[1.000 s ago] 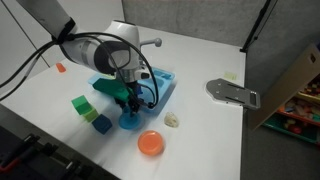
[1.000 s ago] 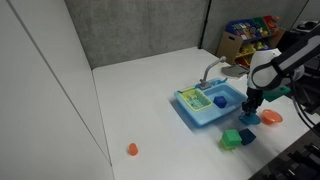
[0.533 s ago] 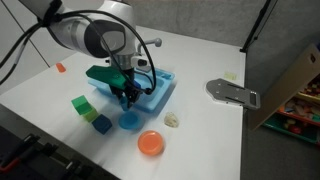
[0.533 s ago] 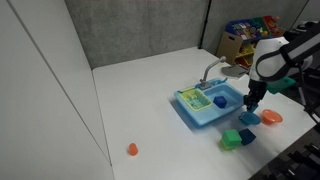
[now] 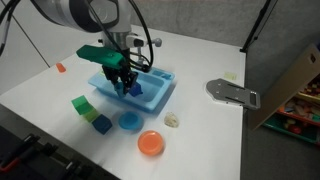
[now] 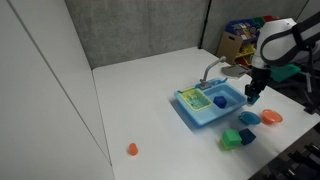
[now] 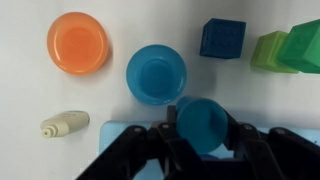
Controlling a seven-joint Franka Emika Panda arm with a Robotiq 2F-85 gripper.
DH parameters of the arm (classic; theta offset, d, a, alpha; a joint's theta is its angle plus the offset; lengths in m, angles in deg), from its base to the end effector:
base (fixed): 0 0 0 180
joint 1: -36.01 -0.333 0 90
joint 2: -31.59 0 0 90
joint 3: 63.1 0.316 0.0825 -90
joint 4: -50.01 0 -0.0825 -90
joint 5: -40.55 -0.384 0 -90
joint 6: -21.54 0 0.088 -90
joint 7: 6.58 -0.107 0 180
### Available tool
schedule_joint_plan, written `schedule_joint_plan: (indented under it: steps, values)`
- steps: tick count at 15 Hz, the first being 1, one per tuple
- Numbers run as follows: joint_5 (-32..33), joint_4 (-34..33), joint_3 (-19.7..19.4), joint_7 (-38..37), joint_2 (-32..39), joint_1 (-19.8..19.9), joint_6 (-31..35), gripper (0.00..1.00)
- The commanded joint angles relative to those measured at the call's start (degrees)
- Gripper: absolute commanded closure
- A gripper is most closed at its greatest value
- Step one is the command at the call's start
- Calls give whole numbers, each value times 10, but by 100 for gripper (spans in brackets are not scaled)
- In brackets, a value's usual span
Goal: Pick up the small blue cup and put it on the light blue surface in front of the dish rack
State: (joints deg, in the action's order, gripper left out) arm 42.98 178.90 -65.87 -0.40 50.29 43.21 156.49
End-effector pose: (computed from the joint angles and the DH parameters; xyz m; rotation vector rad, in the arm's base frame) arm 0.5094 -0.0908 0.2025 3.1106 -0.0498 -0.3502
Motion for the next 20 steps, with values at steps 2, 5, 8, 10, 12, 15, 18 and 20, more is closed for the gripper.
schedule_joint_plan:
  steps: [2, 5, 8, 10, 12, 15, 18, 20]
  values:
    - [-2, -1, -4, 1, 3, -5, -1, 58]
    - [-2, -1, -5, 1, 6, -5, -1, 83]
    - [8, -4, -9, -16, -4, -12, -11, 83]
    - [16, -3, -12, -27, -16, -19, -16, 83]
    - [25, -5, -15, -37, -25, -27, -21, 83]
    - [45, -16, -14, -54, -36, -41, -38, 83]
    - [58, -42, -8, -64, -35, -56, -69, 83]
    - [61, -62, -4, -60, -30, -63, -86, 83]
